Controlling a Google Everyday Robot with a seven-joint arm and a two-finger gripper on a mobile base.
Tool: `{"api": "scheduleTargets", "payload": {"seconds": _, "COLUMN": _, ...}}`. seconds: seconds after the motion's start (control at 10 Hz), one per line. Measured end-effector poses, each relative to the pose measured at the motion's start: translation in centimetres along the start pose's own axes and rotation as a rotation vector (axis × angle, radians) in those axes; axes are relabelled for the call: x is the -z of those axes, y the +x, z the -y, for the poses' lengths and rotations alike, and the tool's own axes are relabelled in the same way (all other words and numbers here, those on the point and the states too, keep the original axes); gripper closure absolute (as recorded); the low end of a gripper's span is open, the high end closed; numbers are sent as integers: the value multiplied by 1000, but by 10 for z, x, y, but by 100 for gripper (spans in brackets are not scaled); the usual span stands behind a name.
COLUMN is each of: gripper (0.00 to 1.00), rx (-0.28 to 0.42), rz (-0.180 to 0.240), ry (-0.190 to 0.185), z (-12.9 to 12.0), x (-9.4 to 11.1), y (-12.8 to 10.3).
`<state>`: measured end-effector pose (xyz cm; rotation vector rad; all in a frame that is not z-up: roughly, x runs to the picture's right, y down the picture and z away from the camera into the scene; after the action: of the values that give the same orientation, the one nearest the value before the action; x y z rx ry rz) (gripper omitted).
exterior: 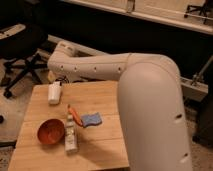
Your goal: Place the white sponge in the ceramic bowl
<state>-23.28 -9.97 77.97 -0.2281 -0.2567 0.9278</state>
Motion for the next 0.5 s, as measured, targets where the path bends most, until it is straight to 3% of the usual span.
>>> {"api": "scheduleTargets", "payload": {"seconds": 0.2, "gripper": 20, "rx": 30, "rz": -2, "ry": 10, "z": 14, "x": 16, "y": 15}}
{"api": "scheduleTargets", "payload": {"seconds": 0.5, "gripper": 20, "rx": 112, "rz": -51, "ry": -30, "z": 14, "x": 33, "y": 55}}
